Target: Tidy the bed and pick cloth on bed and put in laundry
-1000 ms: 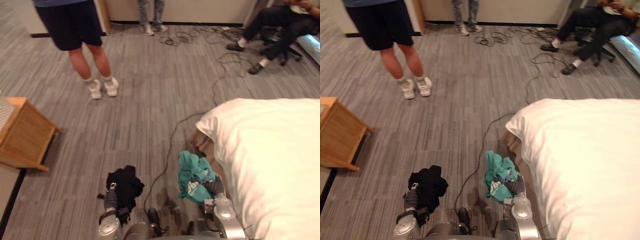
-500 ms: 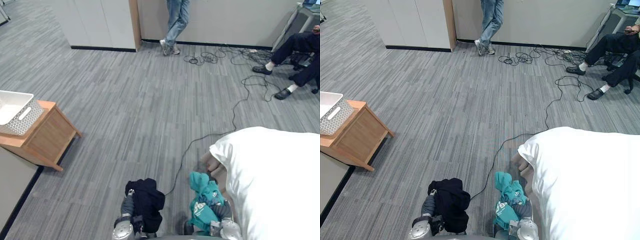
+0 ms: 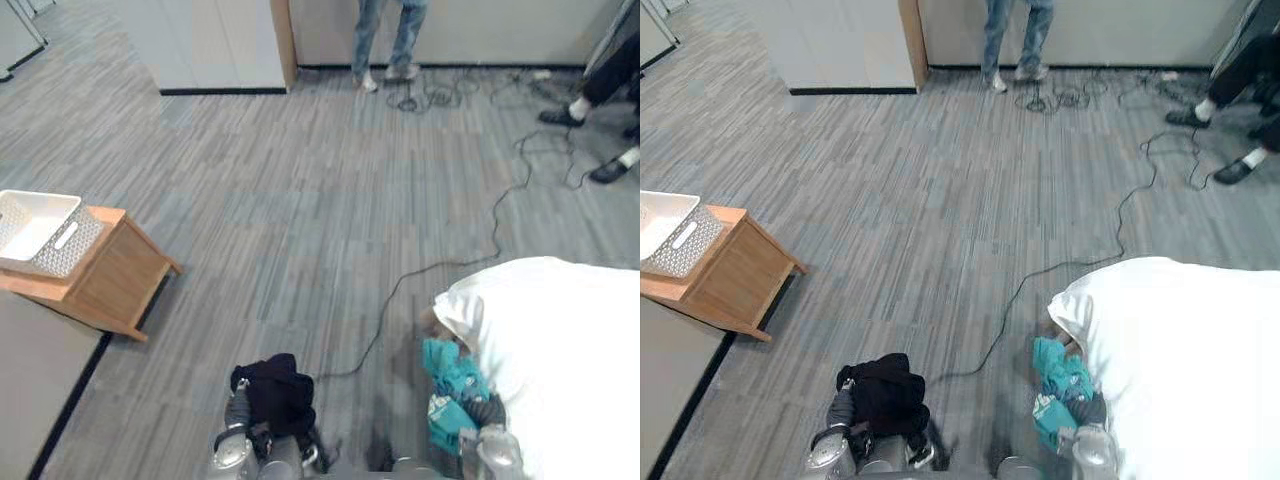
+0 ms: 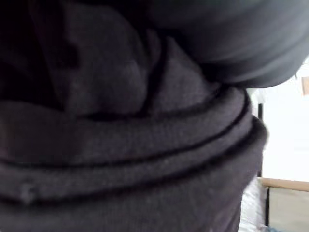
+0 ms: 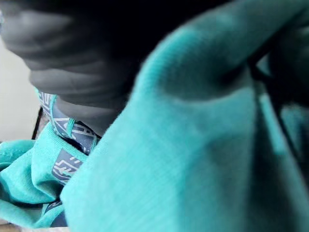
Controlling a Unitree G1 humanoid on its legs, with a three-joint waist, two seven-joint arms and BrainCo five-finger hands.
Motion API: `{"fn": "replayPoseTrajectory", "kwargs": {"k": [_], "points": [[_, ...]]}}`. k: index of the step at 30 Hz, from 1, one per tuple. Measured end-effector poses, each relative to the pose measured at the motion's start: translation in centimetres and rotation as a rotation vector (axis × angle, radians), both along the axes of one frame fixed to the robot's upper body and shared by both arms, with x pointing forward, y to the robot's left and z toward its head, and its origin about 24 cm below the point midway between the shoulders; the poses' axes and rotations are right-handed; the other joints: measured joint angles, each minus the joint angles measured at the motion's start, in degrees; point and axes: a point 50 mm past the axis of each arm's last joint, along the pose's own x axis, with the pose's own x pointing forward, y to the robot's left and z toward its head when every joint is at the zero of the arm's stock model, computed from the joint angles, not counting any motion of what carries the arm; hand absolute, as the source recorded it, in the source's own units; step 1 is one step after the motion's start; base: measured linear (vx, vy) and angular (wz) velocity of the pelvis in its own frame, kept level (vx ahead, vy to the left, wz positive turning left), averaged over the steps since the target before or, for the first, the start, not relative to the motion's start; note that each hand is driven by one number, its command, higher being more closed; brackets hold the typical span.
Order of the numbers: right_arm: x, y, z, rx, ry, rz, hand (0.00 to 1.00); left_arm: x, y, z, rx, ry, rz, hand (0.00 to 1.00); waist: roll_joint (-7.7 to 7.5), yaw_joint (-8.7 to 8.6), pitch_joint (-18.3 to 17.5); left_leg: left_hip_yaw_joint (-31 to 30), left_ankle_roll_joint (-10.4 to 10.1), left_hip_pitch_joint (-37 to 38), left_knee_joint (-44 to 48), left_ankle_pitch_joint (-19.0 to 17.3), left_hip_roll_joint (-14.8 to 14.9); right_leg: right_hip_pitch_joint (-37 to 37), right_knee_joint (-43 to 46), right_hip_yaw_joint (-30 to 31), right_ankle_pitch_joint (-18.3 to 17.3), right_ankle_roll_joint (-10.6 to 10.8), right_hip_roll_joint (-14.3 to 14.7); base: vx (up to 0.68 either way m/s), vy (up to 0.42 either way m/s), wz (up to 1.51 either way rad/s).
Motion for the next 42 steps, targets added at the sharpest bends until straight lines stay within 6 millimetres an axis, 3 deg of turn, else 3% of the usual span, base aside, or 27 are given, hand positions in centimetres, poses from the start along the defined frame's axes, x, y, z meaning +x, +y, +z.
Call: {"fn": "replayPoseTrajectory", "kwargs": {"k": [2, 3, 5, 7, 8, 9, 11, 12, 13, 16, 18, 20, 21, 22, 24, 25, 26, 27, 28, 31, 34, 35, 37, 38, 39, 40, 42], "points": [[1.1, 0.0, 0.5, -0.004, -0.027, 0.011, 1.0, 0.5, 0.2, 0.6, 0.003, -0.037, 0.003, 1.0, 0.52, 1.07, 0.4, 2.5, 0.09, -2.26, -4.0, 1.3, 1.19, 2.95, -2.69, 0.32, -0.63, 3.31, -0.03, 0.48, 0.191, -0.29], [1.2, 0.1, 0.5, 0.0, -0.028, 0.014, 1.0, 0.6, 0.4, 0.7, 0.003, -0.045, 0.004, 1.0, -0.14, 1.2, 0.59, 2.06, 2.84, -2.26, -3.62, 3.22, 0.64, 4.25, -3.36, 0.07, -1.01, 4.17, -0.76, 0.52, 0.225, 0.0], [1.0, 0.6, 0.3, 0.003, -0.014, 0.038, 1.0, 0.7, 0.6, 0.9, 0.002, -0.055, 0.019, 1.0, -3.65, 0.96, 0.17, 1.19, 11.17, -1.17, -1.49, 8.7, -2.93, 6.91, -2.33, -1.74, -1.29, 9.48, -4.87, 0.76, 0.277, 0.11], [1.4, 1.2, 0.4, 0.004, -0.021, 0.062, 1.0, 1.1, 0.9, 1.3, 0.009, -0.078, 0.027, 1.0, -5.96, 1.3, 1.21, 1.29, 12.98, 0.32, 3.8, 5.74, -3.46, 1.04, 15.41, -2.08, -0.54, 12.99, -8.16, 0.71, 0.282, 0.11], [1.3, 1.4, 0.3, 0.016, -0.019, 0.057, 1.0, 1.1, 1.0, 1.3, 0.011, -0.074, 0.027, 1.0, -6.58, 0.82, 1.61, 0.5, 12.58, 3.02, 4.26, 2.82, -4.5, -4.39, 29.96, -2.04, 5.45, 16.05, -10.03, 0.67, 0.306, 0.37], [1.1, 1.6, 0.1, 0.026, -0.011, 0.06, 1.0, 1.2, 0.7, 1.3, 0.006, -0.07, 0.007, 1.0, -6.75, 0.51, 1.85, -1.6, 11.46, 7.46, 2.83, 0.5, -6.08, -10.47, 45.8, -1.2, 7.94, 16.14, -11.08, 0.81, 0.329, 0.66], [0.7, 1.5, -0.1, 0.028, 0.002, 0.069, 1.0, 1.3, 0.3, 1.3, 0.015, -0.069, -0.033, 1.0, -5.04, -0.46, 2.81, -5.06, 10.63, 15.45, -0.12, -1.16, -6.67, -14.74, 55.68, -5.62, 5.01, 11.24, -11.65, 0.75, 0.22, 0.91], [0.7, 1.6, 0.0, 0.029, -0.003, 0.073, 1.0, 1.5, 0.3, 1.5, 0.025, -0.079, -0.055, 1.0, -3.65, -1.28, 3.48, -7.95, 9.98, 20.37, -3.04, -1.65, -6.69, -18.24, 54.79, -10.26, 2.22, 7.17, -12.06, 0.81, 0.098, 1.21], [0.9, 1.9, 0.1, 0.034, -0.01, 0.081, 1.0, 1.9, 0.4, 1.6, 0.034, -0.091, -0.065, 1.0, -3.41, -2.14, 3.65, -10.31, 9.7, 22.92, -4.82, -1.79, -6.69, -21.85, 50.37, -12.01, 0.83, 6.3, -11.9, 0.8, 0.03, 1.3], [1.4, 1.8, 0.7, 0.028, -0.044, 0.082, 1.0, 3.3, 0.1, 2.2, 0.041, -0.123, -0.101, 1.0, -3.33, -3.01, 3.79, -15.31, 8.0, 25.95, -7.29, -2.54, -6.14, -28.42, 25.7, -12.18, 3.25, 5.64, -10.8, 0.6, -0.196, 1.35], [1.7, 1.7, 1.1, 0.026, -0.065, 0.072, 1.0, 3.5, -0.1, 2.1, 0.039, -0.124, -0.114, 1.0, -3.59, -2.65, 3.77, -17.89, 2.97, 29.95, -8.54, -5.47, -4.87, -30.14, 3.92, -9.12, 10.54, 7.13, -10.45, 0.72, -0.397, 1.0], [1.6, 1.4, 1.6, 0.013, -0.084, 0.072, 1.0, 2.2, -0.1, 1.0, 0.038, -0.058, -0.117, 1.0, -4.22, -2.84, 3.55, -20.32, -1.85, 36.91, -10.8, -8.98, -3.96, -32.45, 4.07, -4.8, 11.73, 9.51, -11.65, 0.9, -0.522, 0.75], [1.6, 1.0, 1.8, -0.006, -0.09, 0.078, 1.0, 1.5, -0.4, 0.5, 0.024, -0.03, -0.107, 1.0, -2.28, -2.84, 3.6, -20.49, -2.59, 40.1, -11.33, -9.89, -1.69, -33.2, 9.4, -4.29, 15.64, 9.92, -10.43, 0.85, -0.43, 0.39], [1.9, 0.2, 2.2, -0.038, -0.093, 0.091, 1.0, 0.5, -1.4, -0.2, -0.014, 0.008, -0.098, 1.0, 1.22, -2.47, 2.51, -19.45, -2.38, 41.01, -9.18, -8.43, 2.37, -34.53, 16.15, -5.08, 17.12, 8.85, -7.74, 0.85, -0.409, 0.24], [2.4, 0.3, 2.4, -0.048, -0.101, 0.105, 1.0, 0.5, -1.8, -0.2, -0.027, 0.007, -0.095, 1.0, 2.95, -2.26, 2.44, -20.4, -0.61, 35.53, 5.52, -4.2, 7.56, -32.38, 18.94, -7.3, 15.77, 4.11, -5.38, 0.72, -0.503, 0.15], [3.1, 0.7, 2.7, -0.056, -0.116, 0.137, 1.0, 0.4, -1.5, -0.2, -0.024, 0.008, -0.08, 1.0, 3.99, -1.64, 2.98, -21.12, 5.01, 28.91, 19.76, 4.34, 13.09, -27.97, 17.01, -9.76, 13.62, 2.57, -2.55, 0.66, -0.513, 0.16], [3.3, 1.1, 2.8, -0.053, -0.119, 0.154, 1.0, 0.3, -1.3, -0.2, -0.024, 0.007, -0.068, 1.0, 4.47, -1.36, 3.43, -22.13, 6.7, 24.68, 29.48, 7.36, 16.16, -24.59, 14.85, -10.82, 12.68, 1.77, -1.11, 0.66, -0.409, 0.1], [3.5, 1.4, 2.8, -0.054, -0.122, 0.169, 1.0, 0.3, -1.1, -0.1, -0.023, 0.001, -0.055, 1.0, 4.54, -0.16, 4.4, -23.98, 7.37, 18.59, 43.69, 5.65, 18.24, -18.93, 11.85, -11.52, 11.55, 0.53, 1.15, 0.76, -0.359, 0.14], [3.7, 1.3, 3.0, -0.064, -0.127, 0.178, 1.0, 0.1, -0.7, 0.0, -0.031, -0.001, -0.026, 1.0, 3.62, 1.53, 5.28, -23.15, 8.82, 12.42, 53.99, 1.86, 17.31, -11.96, 8.59, -12.44, 9.68, -0.52, 2.21, 0.62, -0.296, 0.16], [4.8, 1.0, 3.8, -0.093, -0.153, 0.207, 1.0, 0.5, -0.2, 0.6, -0.031, -0.046, 0.006, 1.0, 2.22, 3.57, 5.48, -18.61, 8.84, 5.15, 51.32, -2.64, 11.59, -6.58, 5.44, -12.81, 7.27, -0.95, 2.06, 0.48, -0.183, 0.14], [7.2, 1.3, 5.4, -0.13, -0.214, 0.289, 1.0, 0.0, 0.6, 0.9, -0.032, -0.074, 0.07, 1.0, 2.62, 5.78, 5.12, -7.61, 5.68, -0.29, 27.77, -5.28, 3.73, -1.52, 1.08, -13.81, 5.41, -0.28, 2.09, 0.6, -0.064, -0.08], [7.5, 1.2, 5.5, -0.144, -0.211, 0.304, 1.0, -0.5, 0.9, 0.9, -0.029, -0.067, 0.094, 1.0, 2.78, 5.76, 4.64, 2.56, 4.71, 0.89, 15.23, -4.14, 1.52, 1.88, -1.52, -16.38, 4.94, 1.46, 2.23, 0.81, -0.01, 0.63], [7.3, 1.2, 5.1, -0.159, -0.187, 0.324, 1.0, -0.9, 1.2, 0.7, -0.027, -0.057, 0.113, 1.0, 3.08, 6.19, 3.62, 16.0, 5.87, 1.98, 4.44, -3.74, -1.22, 6.98, -4.47, -19.77, 3.43, 4.06, 3.52, 0.69, 0.004, 0.78], [7.0, 1.0, 4.5, -0.172, -0.156, 0.333, 1.0, -1.4, 1.5, 0.6, -0.025, -0.046, 0.13, 1.0, 3.48, 7.26, 2.58, 19.42, 10.78, 2.54, 3.12, -4.47, -2.51, 9.86, -4.07, -21.3, 1.98, 6.34, 4.99, 0.72, 0.036, 0.8], [6.6, 1.7, 3.6, -0.16, -0.115, 0.348, 1.0, -2.1, 2.1, 0.3, -0.02, -0.024, 0.167, 1.0, 2.27, 7.75, 1.73, 16.97, 22.52, 3.77, 3.7, -1.98, -3.88, 10.31, 2.8, -22.77, -0.71, 10.02, 3.29, 0.87, 0.06, 0.94], [6.3, 2.2, 3.0, -0.155, -0.091, 0.365, 1.0, -2.6, 2.3, 0.2, -0.018, -0.008, 0.181, 1.0, 0.4, 7.65, 0.86, 15.76, 22.95, 4.37, 4.46, -2.91, -4.97, 7.45, 12.57, -23.51, -2.07, 12.09, -0.23, 0.89, 0.108, 1.11], [6.3, 3.2, 2.7, -0.143, -0.084, 0.398, 1.0, -3.3, 2.3, -0.2, -0.025, 0.022, 0.197, 1.0, -2.2, 7.0, 0.04, 9.75, 21.74, 6.47, 7.68, -7.49, -7.72, -4.56, 47.26, -20.63, 3.15, 9.6, -8.86, 0.74, 0.106, 1.58]]}}
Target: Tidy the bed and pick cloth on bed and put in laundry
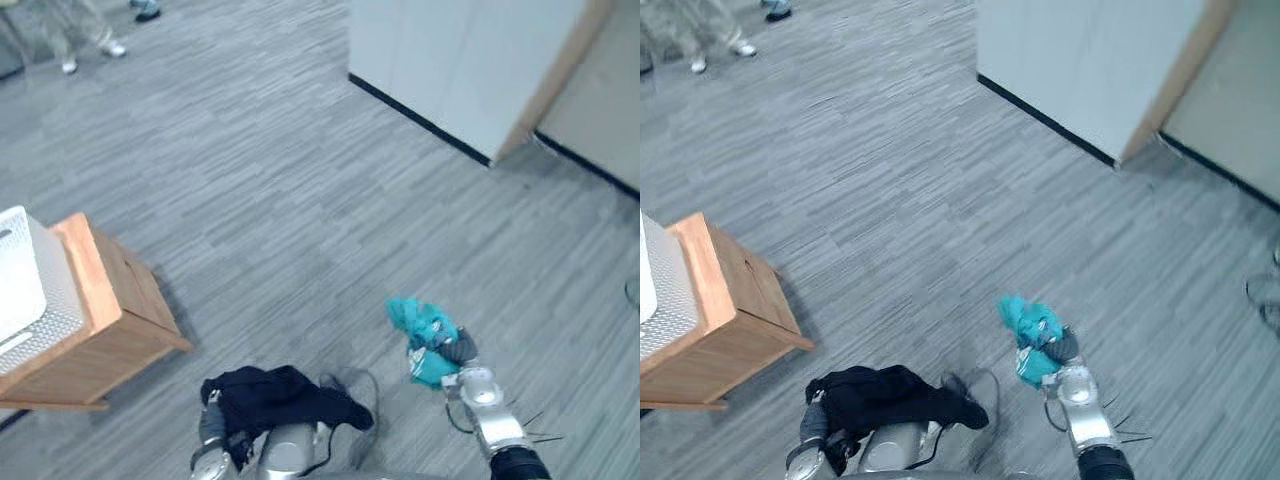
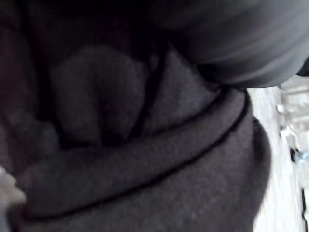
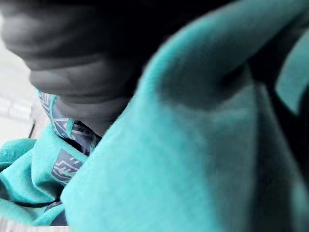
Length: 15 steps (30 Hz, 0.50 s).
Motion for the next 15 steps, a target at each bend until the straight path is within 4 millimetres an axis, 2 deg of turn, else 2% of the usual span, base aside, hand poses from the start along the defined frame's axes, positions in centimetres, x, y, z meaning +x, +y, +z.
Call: {"fn": "replayPoseTrajectory", "kwargs": {"k": [1, 2, 3, 4, 5, 7, 8, 9, 10, 11, 12, 13, 14, 15], "points": [[-0.3, 0.4, -0.3, 0.022, 0.015, 0.01, 1.0, 0.0, -0.3, -0.1, -0.007, 0.014, -0.011, 1.0, -0.01, -1.03, 0.07, -6.09, -0.83, 3.75, 0.81, -1.19, -1.75, -3.67, 11.12, 2.11, -0.06, -1.28, -2.32, 0.74, 0.042, 1.94], [-0.5, 0.6, -0.5, 0.027, 0.02, 0.009, 1.0, 0.0, -0.5, -0.2, -0.01, 0.017, -0.019, 1.0, 0.21, -1.62, 0.19, -8.59, -0.85, 5.65, 0.21, -1.19, -2.4, -4.01, 11.77, 2.02, -0.53, -2.36, -2.64, 0.87, 0.008, 2.4], [-1.3, 0.6, -0.8, 0.035, 0.032, 0.004, 1.0, 0.2, -0.8, -0.2, -0.013, 0.015, -0.037, 1.0, 0.79, -2.25, 0.33, -14.0, -1.03, 10.17, -2.09, -1.1, -3.5, -5.21, 9.63, 2.07, -1.93, -4.98, -3.0, 0.68, -0.07, 2.33], [-1.5, 0.7, -0.5, 0.041, 0.009, 0.006, 1.0, 0.3, -1.0, -0.1, -0.012, 0.01, -0.044, 1.0, 1.46, -3.26, 0.35, -18.73, -2.03, 12.96, -3.93, -0.53, -4.15, -8.12, 4.55, 3.12, -2.83, -5.82, -3.28, 0.65, -0.106, 2.17], [-1.6, 0.7, -0.4, 0.043, -0.001, 0.006, 1.0, 0.4, -1.0, -0.1, -0.011, 0.008, -0.045, 1.0, 1.42, -3.46, 0.23, -19.91, -2.61, 13.44, -4.43, -0.44, -4.29, -9.08, 2.83, 3.78, -3.0, -5.74, -3.25, 0.6, -0.176, 2.06], [-1.6, 0.6, 0.4, 0.06, -0.048, -0.006, 1.0, 1.0, -1.1, -0.3, 0.002, 0.015, -0.078, 1.0, 0.9, -4.61, -0.08, -27.51, -6.46, 17.08, -8.87, -0.43, -5.16, -15.75, -16.31, 10.69, -2.71, -3.55, -2.49, 0.55, -0.257, 1.8], [-1.8, 0.4, 0.3, 0.062, -0.046, -0.018, 1.0, 1.1, -1.2, -0.5, 0.003, 0.026, -0.088, 1.0, 0.71, -4.6, -0.09, -29.55, -7.47, 18.29, -9.79, -0.56, -5.15, -17.0, -24.66, 13.14, -1.11, -2.28, -2.05, 0.51, -0.333, 1.52], [-2.2, 0.2, 0.1, 0.067, -0.036, -0.037, 1.0, 1.2, -1.3, -0.7, 0.009, 0.037, -0.106, 1.0, 0.51, -4.57, -0.17, -32.21, -9.01, 20.13, -10.89, -0.85, -5.04, -17.71, -36.22, 16.31, 2.76, -0.24, -1.57, 0.51, -0.392, 1.39], [-2.6, 0.2, -0.2, 0.077, -0.023, -0.055, 1.0, 1.0, -1.3, -0.9, 0.019, 0.054, -0.125, 1.0, -0.28, -4.55, -0.07, -34.63, -11.1, 22.09, -11.31, -1.97, -4.95, -18.48, -43.17, 20.08, 5.39, 2.78, -1.68, 0.5, -0.418, 1.32], [-3.1, 0.3, -0.6, 0.084, 0.0, -0.063, 1.0, 0.6, -1.2, -1.0, 0.026, 0.068, -0.13, 1.0, -0.61, -4.49, -0.15, -35.53, -12.82, 23.55, -11.38, -2.99, -4.74, -19.02, -44.65, 21.64, 6.13, 2.87, -1.83, 0.6, -0.567, 1.36], [-4.0, 0.6, -1.2, 0.096, 0.033, -0.073, 1.0, -0.3, -0.9, -1.2, 0.04, 0.098, -0.141, 1.0, -0.71, -4.75, -0.45, -36.93, -14.96, 25.47, -10.91, -5.08, -3.88, -18.95, -43.87, 22.64, 6.82, 1.72, -1.76, 0.39, -0.395, 1.1], [-4.6, 0.9, -1.6, 0.103, 0.053, -0.07, 1.0, -0.7, -0.8, -1.3, 0.047, 0.104, -0.145, 1.0, -1.0, -4.88, -0.98, -38.41, -15.96, 26.11, -10.05, -6.51, -3.46, -18.84, -42.47, 22.71, 7.05, 0.55, -1.37, 0.64, -0.662, 1.31], [-5.9, 0.9, -2.2, 0.103, 0.098, -0.053, 1.0, -2.1, -0.4, -1.6, 0.049, 0.148, -0.134, 1.0, -0.77, -5.19, -3.23, -41.28, -18.02, 26.8, -6.53, -9.8, 0.08, -18.7, -38.0, 22.92, 11.25, 0.18, 1.86, 0.45, -0.456, 1.11], [-6.0, 0.7, -2.4, 0.097, 0.111, -0.049, 1.0, -2.7, -0.7, -1.8, 0.034, 0.161, -0.12, 1.0, 2.43, -4.68, -4.18, -41.24, -18.75, 23.32, 3.35, -10.25, 4.01, -18.46, -35.46, 20.28, 11.11, -0.26, 4.05, 0.63, -0.668, 0.98]]}}
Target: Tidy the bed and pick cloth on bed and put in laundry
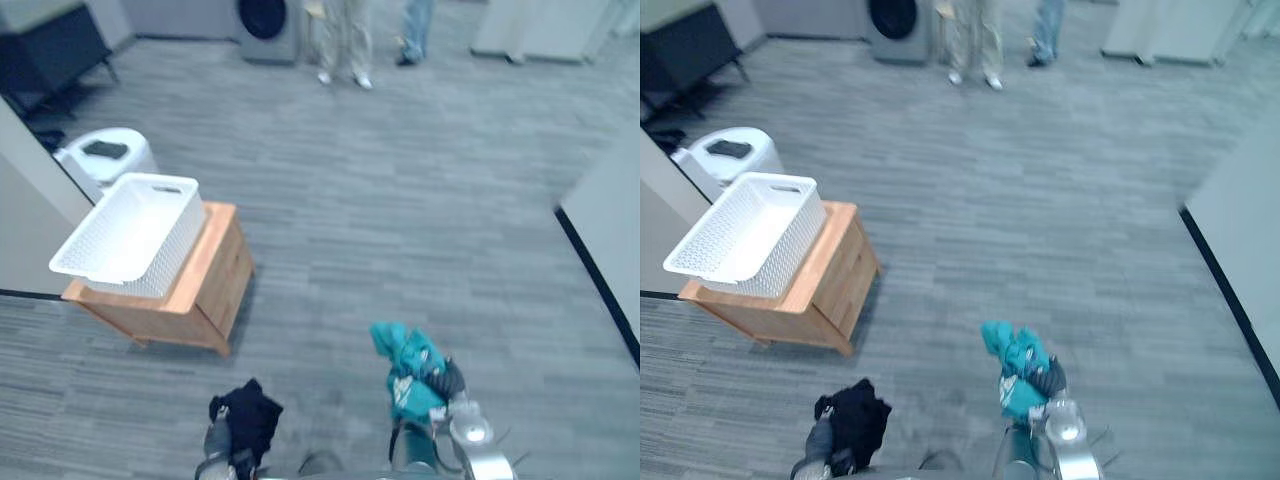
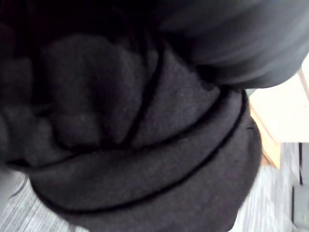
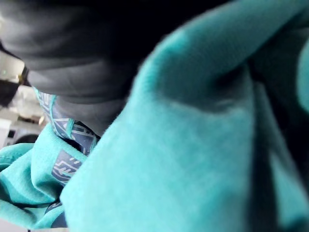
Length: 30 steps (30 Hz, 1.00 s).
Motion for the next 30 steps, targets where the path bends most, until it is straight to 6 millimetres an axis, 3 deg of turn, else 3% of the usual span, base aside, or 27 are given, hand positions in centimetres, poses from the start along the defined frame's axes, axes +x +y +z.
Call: {"fn": "replayPoseTrajectory", "kwargs": {"k": [1, 2, 3, 5, 7, 9, 10, 11, 13, 14, 15, 16, 17, 18, 19, 21, 23, 25, 26, 27, 28, 29, 30], "points": [[0.2, -0.2, 0.1, -0.008, -0.005, 0.003, 1.0, 0.1, -0.6, 0.0, -0.017, -0.005, 0.001, 1.0, 1.37, -0.37, 0.25, 0.73, 0.81, -4.17, 8.51, 1.45, 2.78, 1.24, 0.04, -1.63, -0.5, -1.16, 1.08, 0.49, -0.505, 0.64], [0.7, -0.7, 0.5, -0.025, -0.022, 0.012, 1.0, -0.1, -1.4, -0.2, -0.043, -0.002, 0.026, 1.0, 3.89, 0.31, 1.14, 5.09, 4.96, -12.41, 25.94, 8.85, 10.47, 5.13, -1.88, -4.38, -1.41, -3.27, 4.19, 0.55, -0.585, 0.37], [1.0, -0.7, 0.7, -0.029, -0.029, 0.02, 1.0, -0.2, -1.7, -0.2, -0.055, -0.001, 0.012, 1.0, 5.06, 1.12, 1.8, 7.88, 5.7, -16.51, 35.79, 9.67, 14.22, 8.32, -3.18, -4.97, -2.5, -4.89, 6.18, 0.46, -0.451, 0.24], [1.8, -0.7, 1.1, -0.031, -0.053, 0.019, 1.0, -0.1, -1.1, 0.1, -0.039, -0.021, 0.034, 1.0, 4.07, 1.89, 2.56, 12.05, 5.77, -22.04, 43.81, 9.14, 13.46, 13.46, -5.6, -5.21, -4.7, -6.93, 6.72, 0.42, -0.362, 0.06], [2.8, -0.4, 1.6, -0.028, -0.084, 0.029, 1.0, 0.3, -0.8, 0.5, -0.03, -0.048, 0.046, 1.0, 3.09, 2.3, 3.18, 17.62, 5.08, -25.75, 40.7, 8.75, 11.34, 16.87, -8.66, -5.3, -5.25, -7.54, 6.82, 0.42, -0.291, -0.11], [3.8, -0.4, 2.1, -0.034, -0.107, 0.038, 1.0, 1.0, -0.7, 1.0, -0.036, -0.09, 0.034, 1.0, 2.89, 3.82, 3.32, 26.67, 3.77, -28.45, 27.9, 8.33, 10.97, 19.31, -12.36, -7.98, -5.54, -7.6, 7.01, 0.46, -0.194, -0.17], [3.9, -0.5, 2.2, -0.042, -0.109, 0.041, 1.0, 1.4, -0.6, 1.4, -0.033, -0.112, 0.03, 1.0, 2.59, 3.95, 3.28, 38.03, 3.72, -26.68, 15.16, 8.44, 11.11, 21.78, -14.84, -12.26, -5.25, -6.4, 7.13, 0.32, -0.082, 0.13], [3.9, -0.6, 2.2, -0.043, -0.109, 0.041, 1.0, 1.5, -0.7, 1.4, -0.034, -0.115, 0.029, 1.0, 2.54, 3.92, 3.28, 40.26, 3.72, -26.23, 13.24, 8.44, 11.07, 22.16, -15.13, -12.96, -5.24, -6.36, 7.14, 0.44, -0.081, 0.52], [3.8, -1.5, 2.3, -0.057, -0.111, 0.006, 1.0, 2.1, -0.8, 1.6, -0.045, -0.136, 0.007, 1.0, 2.16, 2.48, 3.2, 57.97, 4.65, -21.77, -0.12, 8.53, 9.15, 27.25, -16.39, -20.97, -6.67, -4.8, 8.55, 0.47, -0.041, 1.16], [3.7, -1.7, 2.3, -0.059, -0.11, -0.003, 1.0, 2.2, -0.7, 1.6, -0.045, -0.138, 0.006, 1.0, 1.99, 2.11, 3.09, 59.5, 5.56, -20.88, -2.19, 8.94, 8.06, 28.46, -16.22, -23.01, -7.33, -4.05, 9.13, 0.63, -0.011, 1.7], [3.2, -1.7, 2.0, -0.052, -0.097, -0.025, 1.0, 2.4, -0.5, 1.6, -0.041, -0.137, 0.013, 1.0, 0.62, 1.69, 2.46, 58.64, 13.05, -19.58, -4.92, 9.92, 5.77, 29.92, -11.84, -27.14, -10.68, -2.46, 8.03, 0.52, 0.018, 1.51], [2.7, -1.5, 1.7, -0.045, -0.082, -0.024, 1.0, 2.3, -0.5, 1.5, -0.043, -0.127, 0.015, 1.0, -1.6, 1.84, 2.21, 56.28, 13.8, -18.51, -6.56, 9.78, 3.29, 29.04, -4.28, -29.02, -12.21, -0.69, 4.94, 0.62, 0.078, 1.42], [2.6, -1.3, 1.6, -0.041, -0.078, -0.021, 1.0, 2.1, -0.5, 1.5, -0.045, -0.119, 0.016, 1.0, -2.4, 1.85, 2.06, 55.17, 13.58, -17.53, -8.22, 9.94, 1.8, 27.55, 2.22, -29.46, -12.44, -0.43, 2.81, 0.51, 0.115, 1.17], [2.6, -0.8, 1.6, -0.026, -0.084, -0.023, 1.0, 2.0, -0.5, 1.4, -0.044, -0.115, 0.016, 1.0, -3.84, 1.56, 1.75, 51.49, 13.5, -15.49, -10.9, 10.5, -1.38, 21.49, 21.95, -28.64, -9.98, -3.44, -3.36, 0.62, 0.129, 1.37], [2.4, -0.4, 1.5, -0.016, -0.082, -0.025, 1.0, 2.2, -0.4, 1.4, -0.039, -0.11, 0.002, 1.0, -4.93, 0.7, 1.42, 48.03, 13.61, -14.21, -11.5, 10.48, -3.44, 16.65, 35.71, -25.6, -9.88, -5.22, -7.03, 0.53, 0.078, 1.61], [2.2, 0.4, 1.2, 0.011, -0.072, -0.024, 1.0, 3.3, -0.6, 1.7, -0.03, -0.127, -0.055, 1.0, -4.3, -1.33, 1.93, 41.16, 13.81, -10.41, -12.39, 10.34, -4.55, 12.84, 43.85, -21.8, -11.81, -4.9, -8.55, 0.52, 0.013, 1.88], [2.3, 1.3, 1.2, 0.034, -0.076, -0.002, 1.0, 4.3, -0.5, 2.1, -0.01, -0.148, -0.104, 1.0, -3.27, -1.53, 2.36, 35.61, 13.81, -7.23, -13.69, 10.36, -4.76, 10.22, 40.52, -20.61, -14.05, -5.36, -8.9, 0.52, -0.099, 1.83], [2.3, 1.9, 1.6, 0.05, -0.097, 0.012, 1.0, 5.4, -0.5, 2.5, 0.0, -0.178, -0.123, 1.0, -3.24, -1.83, 2.4, 30.0, 13.62, -5.9, -14.32, 10.47, -5.0, 6.68, 27.35, -14.4, -14.98, -5.11, -6.74, 0.45, -0.22, 1.72], [2.5, 1.9, 2.0, 0.053, -0.122, 0.015, 1.0, 6.0, -0.9, 2.6, 0.006, -0.192, -0.15, 1.0, -3.15, -2.68, 2.46, 25.58, 13.37, -5.81, -14.66, 10.54, -5.03, 5.25, 14.48, -5.96, -14.22, -4.03, -3.14, 0.47, -0.397, 1.81], [2.5, 1.8, 2.1, 0.051, -0.13, 0.016, 1.0, 6.4, -1.3, 2.5, 0.01, -0.19, -0.188, 1.0, -3.2, -3.56, 2.47, 21.2, 11.03, -5.28, -16.02, 10.89, -5.25, 4.45, 1.69, 4.68, -11.32, -1.99, 0.37, 0.39, -0.341, 1.82], [2.4, 1.8, 2.1, 0.051, -0.127, 0.015, 1.0, 6.4, -1.4, 2.3, 0.012, -0.179, -0.201, 1.0, -3.51, -3.99, 2.36, 19.52, 10.14, -5.04, -16.59, 11.08, -5.55, 4.16, -2.76, 9.66, -9.89, -0.44, 1.42, 0.41, -0.442, 1.87], [2.2, 1.9, 2.0, 0.053, -0.123, 0.014, 1.0, 6.0, -1.2, 1.8, 0.032, -0.144, -0.232, 1.0, -5.35, -4.46, 2.45, 15.69, 7.07, -4.53, -16.98, 10.51, -6.72, 3.77, -7.52, 17.03, -7.23, 3.67, 1.93, 0.28, -0.316, 1.86], [1.2, 2.0, 1.6, 0.064, -0.101, 0.004, 1.0, 5.7, -0.7, 1.7, 0.062, -0.119, -0.277, 1.0, -7.79, -4.66, 2.4, 11.75, 4.84, -3.83, -15.25, 9.2, -8.19, 4.0, -7.42, 18.77, -5.22, 3.33, 1.03, 0.45, -0.53, 1.89]]}}
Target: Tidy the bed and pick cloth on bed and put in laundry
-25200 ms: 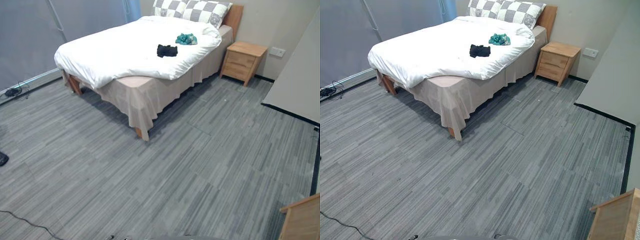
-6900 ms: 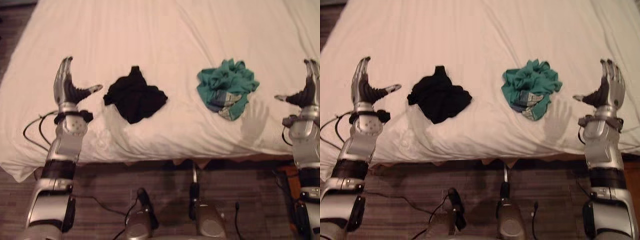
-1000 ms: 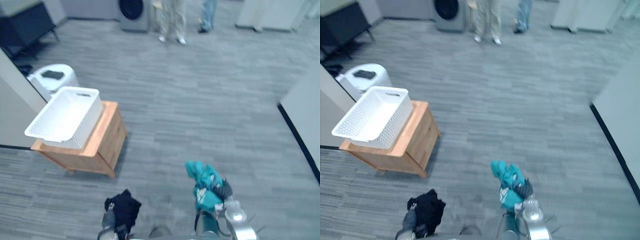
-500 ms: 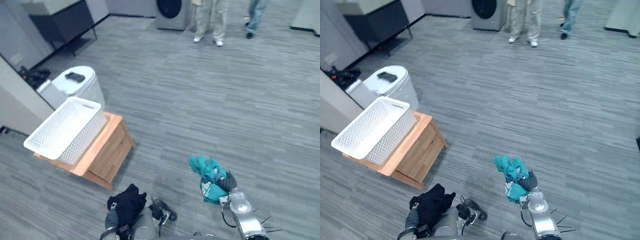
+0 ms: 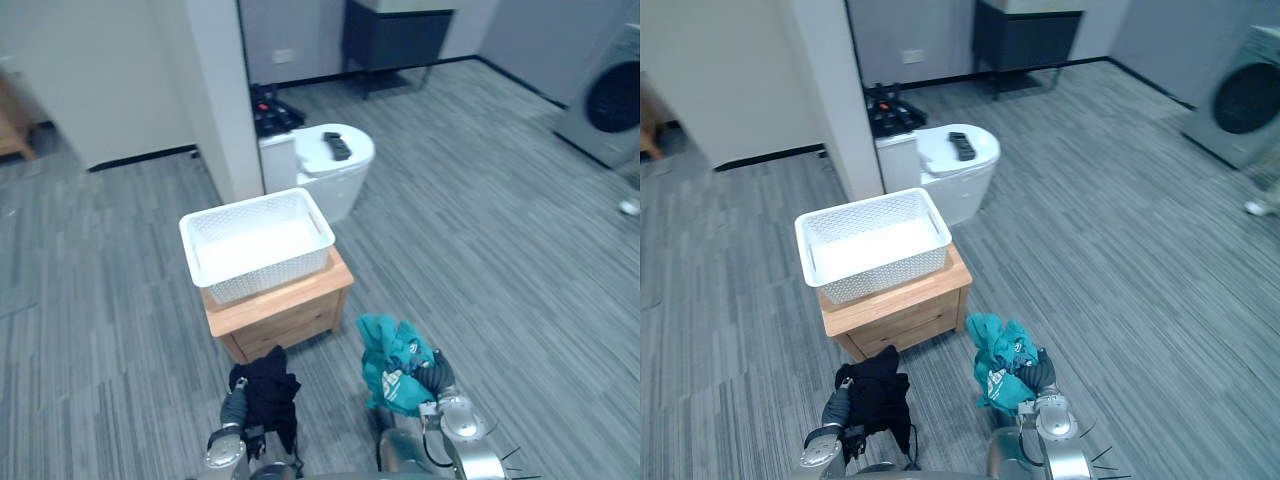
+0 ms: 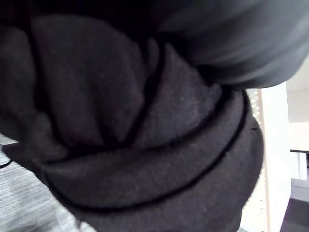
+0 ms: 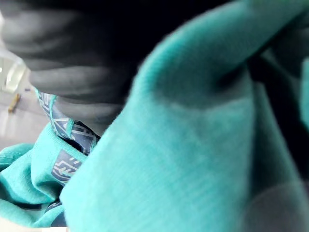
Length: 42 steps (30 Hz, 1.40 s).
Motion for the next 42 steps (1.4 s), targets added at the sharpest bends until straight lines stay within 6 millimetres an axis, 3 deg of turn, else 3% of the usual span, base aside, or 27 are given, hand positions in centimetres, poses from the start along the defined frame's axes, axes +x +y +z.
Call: {"fn": "replayPoseTrajectory", "kwargs": {"k": [1, 2, 3, 4, 5, 6, 8, 9, 10, 11, 12, 13, 16, 18, 20, 21, 23, 24, 25, 27, 28, 30, 31, 33, 34, 38, 42], "points": [[-0.5, 0.1, -0.2, 0.009, 0.01, -0.004, 1.0, -0.2, 0.1, -0.1, 0.008, 0.009, -0.021, 1.0, -1.55, -0.14, -0.43, -1.75, -0.97, -0.41, 2.29, -1.43, -0.32, 0.36, 0.68, 0.93, 2.41, -1.25, -0.13, 0.4, -0.478, 1.92], [-1.2, -0.7, -0.3, -0.008, 0.028, -0.01, 1.0, -0.5, -0.7, -0.6, -0.008, 0.038, -0.031, 1.0, 1.62, -0.26, 0.1, -5.8, -2.84, -2.89, 9.24, -4.58, 3.9, 1.89, 3.75, -3.31, 2.78, -3.05, 1.83, 0.38, -0.449, 1.58], [-1.3, -1.4, 0.0, -0.027, 0.016, -0.016, 1.0, -0.6, -1.4, -0.7, -0.026, 0.036, -0.028, 1.0, 4.19, -0.25, 0.11, -4.8, -2.95, -5.53, 13.75, -5.13, 6.51, 3.39, 2.36, -6.76, 2.43, -4.1, 2.55, 0.3, -0.357, 1.82], [-1.1, -1.8, 0.4, -0.039, -0.003, -0.023, 1.0, -0.4, -1.8, -0.6, -0.038, 0.031, -0.027, 1.0, 5.63, -1.29, 0.65, -2.6, -2.75, -8.39, 19.74, -4.63, 9.33, 5.48, 0.45, -10.11, 2.33, -4.86, 2.82, 0.23, -0.307, 1.62], [-0.7, -2.0, 1.1, -0.047, -0.036, -0.027, 1.0, -0.5, -2.3, -0.7, -0.056, 0.033, -0.009, 1.0, 6.79, -1.8, 1.59, 4.16, -3.88, -11.8, 28.69, -1.95, 14.48, 9.11, -2.0, -13.59, 2.88, -6.93, 3.49, 0.24, -0.335, 1.34], [-0.5, -1.8, 1.3, -0.041, -0.05, -0.024, 1.0, -1.0, -2.4, -0.9, -0.064, 0.045, 0.005, 1.0, 6.71, -0.95, 1.56, 10.37, -4.03, -12.65, 32.17, -1.7, 17.99, 11.47, -3.68, -14.46, 2.82, -7.7, 3.77, 0.19, -0.247, 0.83], [0.5, -1.6, 2.3, -0.038, -0.105, -0.023, 1.0, -0.9, -2.4, -0.8, -0.065, 0.035, 0.006, 1.0, 6.34, -0.41, 1.45, 16.92, -3.9, -12.44, 28.96, -1.78, 19.22, 13.6, -5.61, -15.86, 2.57, -8.36, 3.22, 0.18, -0.134, 0.31], [1.4, -1.6, 3.1, -0.041, -0.146, -0.018, 1.0, -0.8, -2.4, -0.7, -0.065, 0.029, 0.005, 1.0, 6.29, -0.41, 1.47, 18.28, -3.83, -13.18, 22.46, -1.49, 17.55, 13.91, -6.25, -16.29, 2.51, -8.46, 2.52, 0.19, -0.046, 0.29], [2.0, -1.5, 3.6, -0.043, -0.168, -0.013, 1.0, -0.6, -2.4, -0.6, -0.055, 0.022, -0.005, 1.0, 5.82, -0.33, 1.67, 16.14, -3.92, -14.14, 12.95, 0.46, 13.74, 13.82, -6.69, -16.68, 2.45, -8.32, 1.17, 0.15, 0.015, 0.16], [2.2, -1.4, 3.7, -0.043, -0.176, -0.009, 1.0, -0.5, -2.4, -0.5, -0.055, 0.017, -0.005, 1.0, 5.66, -0.26, 1.76, 14.63, -3.98, -14.34, 8.73, 2.49, 12.12, 13.82, -6.77, -16.87, 2.3, -8.0, 0.7, 0.15, 0.064, 0.06], [2.3, -1.3, 3.8, -0.042, -0.181, -0.009, 1.0, -0.7, -2.4, -0.6, -0.056, 0.018, -0.001, 1.0, 5.48, 0.18, 1.69, 11.85, -3.12, -14.22, 4.96, 8.53, 9.88, 14.13, -7.0, -17.21, 2.72, -6.77, -0.03, 0.18, 0.092, 0.23], [2.4, -1.1, 3.9, -0.035, -0.188, -0.014, 1.0, -0.6, -2.2, -0.5, -0.051, 0.013, 0.008, 1.0, 5.11, -0.16, 1.55, 11.86, -2.32, -14.39, 4.88, 9.67, 8.93, 15.16, -7.95, -18.48, 2.92, -6.25, -0.63, 0.2, 0.101, 0.36], [2.1, -0.4, 3.8, -0.013, -0.187, -0.021, 1.0, -0.4, -1.8, -0.1, -0.04, -0.011, 0.005, 1.0, 3.25, 0.23, 1.8, 12.63, -0.48, -15.26, 9.39, 9.57, 9.29, 16.98, -8.52, -20.27, 3.62, -5.07, -1.78, 0.18, 0.152, 0.4], [2.4, 0.3, 4.0, 0.008, -0.199, -0.008, 1.0, -0.6, -1.4, 0.0, -0.026, -0.01, -0.01, 1.0, 1.69, 0.03, 0.64, 13.25, -0.39, -11.88, 5.63, 9.44, 6.69, 18.03, -7.79, -19.7, 3.72, -5.24, -3.35, 0.11, 0.144, 0.0], [3.0, 0.4, 4.4, 0.002, -0.22, 0.003, 1.0, -0.7, -1.3, 0.0, -0.029, -0.01, -0.021, 1.0, 2.28, 0.08, 0.6, 13.34, -1.22, -9.42, 3.92, 6.58, 6.35, 16.52, -3.08, -18.54, 4.09, -5.34, -3.26, 0.07, 0.159, -0.39], [3.9, 0.6, 4.8, 0.0, -0.239, 0.018, 1.0, -0.9, -1.0, -0.1, -0.021, -0.002, -0.024, 1.0, 3.26, -0.09, 0.73, 13.81, -1.45, -6.78, 0.97, 4.48, 6.57, 10.69, 8.43, -17.87, 4.4, -4.72, -2.7, 0.04, 0.179, -0.58], [4.0, 0.6, 4.8, -0.004, -0.24, 0.02, 1.0, -1.0, -0.8, -0.1, -0.004, 0.006, -0.062, 1.0, 4.02, -1.15, 1.2, 13.63, -1.68, -4.77, -0.28, 4.73, 7.07, 4.57, 20.36, -19.16, 4.58, -3.43, -3.45, 0.04, 0.132, -0.09], [4.0, 0.6, 4.8, -0.011, -0.236, 0.022, 1.0, -1.0, -0.7, -0.2, 0.005, 0.01, -0.07, 1.0, 3.67, -1.86, 1.01, 13.31, -1.74, -4.32, -0.29, 4.75, 7.29, 3.68, 21.01, -20.23, 2.56, -4.14, -3.39, 0.02, 0.059, 0.26], [4.0, 0.6, 4.8, -0.015, -0.239, 0.024, 1.0, -0.9, -0.5, -0.1, 0.011, 0.01, -0.073, 1.0, 3.08, -2.2, 0.66, 12.6, -1.87, -4.35, -0.56, 4.68, 7.14, 3.5, 17.92, -20.47, 0.74, -4.92, -2.59, 0.03, 0.011, 0.37], [4.4, 0.3, 5.3, -0.042, -0.258, 0.033, 1.0, -0.3, -0.5, -0.1, 0.02, 0.005, -0.104, 1.0, 2.19, -3.06, 0.1, 9.02, -2.86, -4.54, -2.31, 5.38, 6.08, 4.86, 2.61, -13.92, 0.78, -5.03, 1.88, 0.11, -0.033, 0.7], [5.1, -0.3, 5.9, -0.088, -0.284, 0.051, 1.0, 0.6, -0.8, 0.0, 0.03, -0.003, -0.144, 1.0, 0.63, -3.36, -0.6, 6.37, -2.7, -5.62, -3.05, 7.39, 3.8, 5.76, -6.58, -9.49, 3.89, -4.89, 2.53, 0.16, -0.061, 0.91], [6.6, -1.2, 7.4, -0.146, -0.336, 0.08, 1.0, 1.1, -1.0, -0.1, 0.036, -0.001, -0.178, 1.0, -1.51, -3.36, -0.41, 5.4, -2.84, -6.21, -1.67, 8.45, 0.68, 6.14, -6.85, -8.09, 9.74, -4.96, 0.15, 0.15, -0.128, 0.89], [7.8, -1.7, 8.8, -0.193, -0.381, 0.106, 1.0, 1.3, -1.8, 0.0, 0.016, -0.008, -0.179, 1.0, 0.53, -3.16, -0.76, 4.89, -3.28, -7.13, -0.91, 8.5, 1.13, 5.63, -6.87, -8.77, 10.04, -4.75, 0.46, 0.1, -0.118, 0.52], [9.5, -1.8, 10.8, -0.226, -0.455, 0.129, 1.0, 1.2, -2.4, 0.0, 0.002, -0.015, -0.188, 1.0, 1.61, -2.86, -0.62, 3.92, -2.91, -8.36, -0.55, 8.15, 1.18, 5.57, -8.13, -8.86, 9.54, -5.02, 0.62, 0.05, -0.041, 0.16], [11.2, -1.9, 13.1, -0.257, -0.54, 0.137, 1.0, 1.4, -2.6, 0.0, 0.001, -0.018, -0.199, 1.0, 2.81, -2.98, -0.82, 2.53, -2.89, -9.53, -0.52, 8.17, 1.28, 5.65, -9.58, -10.33, 9.88, -5.4, 0.6, 0.03, -0.043, 0.26], [13.6, -1.5, 17.4, -0.321, -0.679, 0.18, 1.0, 1.5, -3.5, 0.0, -0.019, -0.021, -0.246, 1.0, 3.02, -2.27, 0.25, 2.34, -2.87, -10.02, -0.84, 8.57, 1.64, 5.71, -9.91, -11.37, 10.8, -5.13, 0.65, 0.03, -0.034, 0.18], [16.1, 0.5, 21.3, -0.377, -0.803, 0.278, 1.0, 2.5, -4.6, 0.5, -0.043, -0.072, -0.267, 1.0, 6.7, -1.43, 2.86, 1.44, -2.44, -11.73, -1.42, 8.34, 1.3, 4.23, -9.97, -10.61, 15.11, -4.28, 0.58, -0.05, 0.079, 0.06]]}}
